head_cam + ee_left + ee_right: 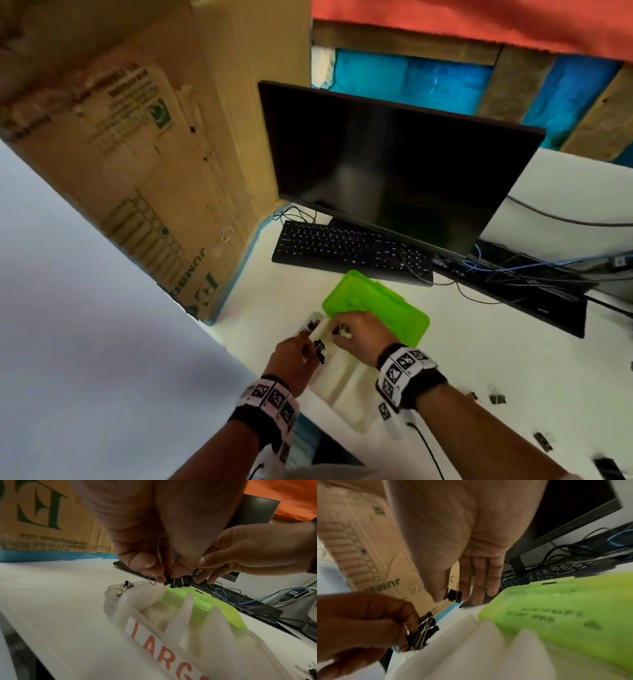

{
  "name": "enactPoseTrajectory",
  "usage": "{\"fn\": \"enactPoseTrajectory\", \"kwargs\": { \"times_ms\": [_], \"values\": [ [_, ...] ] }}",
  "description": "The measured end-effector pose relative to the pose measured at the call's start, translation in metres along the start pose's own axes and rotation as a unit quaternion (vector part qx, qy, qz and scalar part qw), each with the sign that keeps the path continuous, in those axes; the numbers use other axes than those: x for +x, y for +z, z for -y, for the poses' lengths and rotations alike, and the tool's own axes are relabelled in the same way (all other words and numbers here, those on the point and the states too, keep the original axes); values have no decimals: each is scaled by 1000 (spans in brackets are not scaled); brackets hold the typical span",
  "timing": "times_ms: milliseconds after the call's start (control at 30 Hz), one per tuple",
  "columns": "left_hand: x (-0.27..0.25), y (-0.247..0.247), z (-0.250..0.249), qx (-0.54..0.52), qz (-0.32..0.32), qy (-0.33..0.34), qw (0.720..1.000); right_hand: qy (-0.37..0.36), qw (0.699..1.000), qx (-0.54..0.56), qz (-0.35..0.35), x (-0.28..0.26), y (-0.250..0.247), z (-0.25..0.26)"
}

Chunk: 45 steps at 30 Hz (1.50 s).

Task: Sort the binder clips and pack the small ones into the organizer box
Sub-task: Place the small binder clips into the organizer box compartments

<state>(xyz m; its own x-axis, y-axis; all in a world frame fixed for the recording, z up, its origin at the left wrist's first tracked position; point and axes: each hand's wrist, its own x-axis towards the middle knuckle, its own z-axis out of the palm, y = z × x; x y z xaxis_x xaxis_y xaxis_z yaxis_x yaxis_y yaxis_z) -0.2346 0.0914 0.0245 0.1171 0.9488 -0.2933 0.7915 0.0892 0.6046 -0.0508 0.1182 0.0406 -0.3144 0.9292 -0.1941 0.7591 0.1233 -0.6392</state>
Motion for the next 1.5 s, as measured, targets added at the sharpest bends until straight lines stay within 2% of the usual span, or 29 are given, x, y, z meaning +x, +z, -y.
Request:
{"fn": "enactPoseTrajectory", "kwargs": {
  "times_ms": [167, 267, 333, 400, 500, 600, 733, 800, 867, 967, 1067, 1167, 1300, 1500],
  "values": [
    [-3, 5, 6, 44, 30, -22, 998, -15, 997, -69, 42, 10, 25, 2],
    [-4, 2, 6, 70, 35, -31, 996, -18, 995, -75, 56, 9, 27, -5],
    [-2, -2, 3, 78, 23, -16, 997, -16, 997, -72, 35, 5, 25, -14],
    [4, -2, -5, 61, 14, 27, 998, -5, 998, -67, 0, -5, 18, -28],
    [13, 14, -25, 48, 56, 111, 991, 65, 994, -69, -50, -34, 0, -68],
    [12, 44, -56, 51, 117, 171, 977, 174, 977, -101, -69, -81, -17, -121],
    [4, 95, -92, 57, 206, 215, 953, 322, 941, -107, -13, -141, -37, -173],
    [1, 119, -104, 87, 243, 226, 939, 359, 929, -89, 27, -162, -41, -187],
    [-3, 139, -113, 124, 268, 221, 930, 369, 926, -67, 43, -176, -39, -193],
    [-5, 163, -123, 179, 289, 207, 917, 373, 928, -3, 8, -190, -33, -195],
    [0, 181, -129, 217, 320, 194, 901, 397, 917, 47, -13, -203, -31, -192],
    [2, 192, -137, 250, 334, 221, 882, 391, 919, 47, 9, -219, -28, -188],
    [7, 203, -150, 257, 346, 241, 870, 360, 932, 10, 46, -229, -14, -175],
    [17, 215, -172, 267, 369, 289, 842, 324, 945, 5, -41, -231, 6, -172]
  ]
}}
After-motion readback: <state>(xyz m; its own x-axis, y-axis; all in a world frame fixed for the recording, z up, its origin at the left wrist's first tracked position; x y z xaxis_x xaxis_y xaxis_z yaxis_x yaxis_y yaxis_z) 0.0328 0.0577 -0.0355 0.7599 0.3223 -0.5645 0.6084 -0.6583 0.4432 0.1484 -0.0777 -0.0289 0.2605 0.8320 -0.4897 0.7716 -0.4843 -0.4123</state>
